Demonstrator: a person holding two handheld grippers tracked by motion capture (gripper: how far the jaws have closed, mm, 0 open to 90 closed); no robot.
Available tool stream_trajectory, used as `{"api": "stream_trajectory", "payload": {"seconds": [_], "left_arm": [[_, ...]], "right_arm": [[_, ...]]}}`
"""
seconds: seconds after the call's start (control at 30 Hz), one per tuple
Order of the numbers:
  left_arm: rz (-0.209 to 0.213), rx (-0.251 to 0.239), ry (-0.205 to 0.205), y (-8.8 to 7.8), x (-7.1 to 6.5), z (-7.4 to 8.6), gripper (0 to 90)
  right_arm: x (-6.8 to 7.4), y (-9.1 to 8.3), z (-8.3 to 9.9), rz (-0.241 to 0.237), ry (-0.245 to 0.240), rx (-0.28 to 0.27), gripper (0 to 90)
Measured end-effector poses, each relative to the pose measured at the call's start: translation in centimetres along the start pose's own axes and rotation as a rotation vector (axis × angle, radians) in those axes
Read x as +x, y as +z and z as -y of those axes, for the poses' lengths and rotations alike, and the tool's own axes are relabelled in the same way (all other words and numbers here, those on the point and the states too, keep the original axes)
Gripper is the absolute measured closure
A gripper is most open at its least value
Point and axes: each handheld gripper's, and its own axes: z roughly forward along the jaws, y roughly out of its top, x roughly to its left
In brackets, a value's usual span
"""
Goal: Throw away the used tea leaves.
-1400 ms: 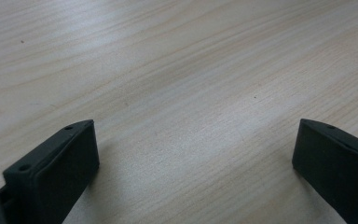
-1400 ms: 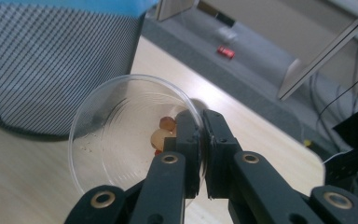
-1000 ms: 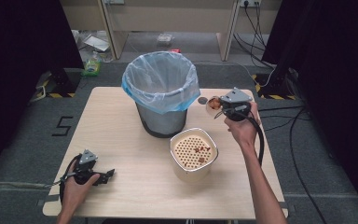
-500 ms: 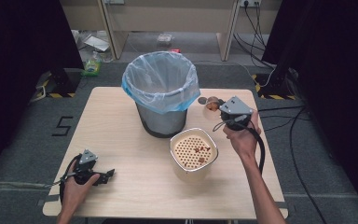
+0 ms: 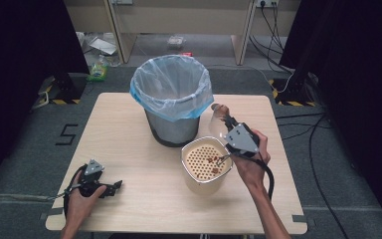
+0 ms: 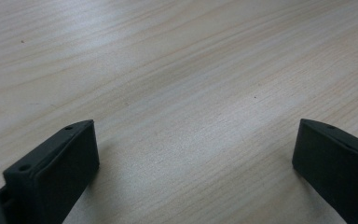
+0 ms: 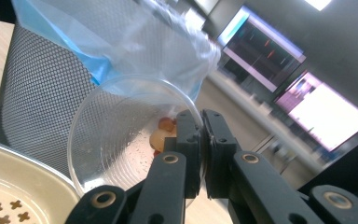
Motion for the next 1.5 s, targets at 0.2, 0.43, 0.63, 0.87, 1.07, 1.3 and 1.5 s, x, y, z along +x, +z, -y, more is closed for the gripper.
{"api": "stream_trajectory", "payload": {"seconds": [0.2,0.43,0.63,0.87,1.07,1.3,1.5], "left_arm": [[-0.002,0.000,0.000,0.0,0.0,0.0,0.0],[-0.003,-0.001,0.000,0.0,0.0,0.0,0.0],[-0.002,0.000,-0.001,0.0,0.0,0.0,0.0],[-0.006,-0.002,0.000,-0.1,-0.1,0.1,0.0],[-0.006,-0.002,-0.001,-0.1,-0.1,0.1,0.0],[-0.007,-0.003,-0.002,-0.1,-0.1,0.1,0.0],[-0.006,-0.002,-0.003,-0.1,-0.1,0.1,0.0]], "right_arm": [[1.6,-1.4,-0.2,0.074,-0.161,-0.056,86.7],[2.4,-2.3,-0.2,0.137,-0.213,-0.102,86.8],[3.1,-2.3,-0.4,0.206,-0.300,-0.140,87.1],[4.3,-2.0,-0.3,0.213,-0.301,-0.155,87.2],[5.8,-2.4,0.0,0.246,-0.415,-0.194,87.2],[7.9,-2.7,1.1,0.225,-0.494,-0.211,87.2],[8.4,-2.3,1.7,0.231,-0.517,-0.220,87.2]]}}
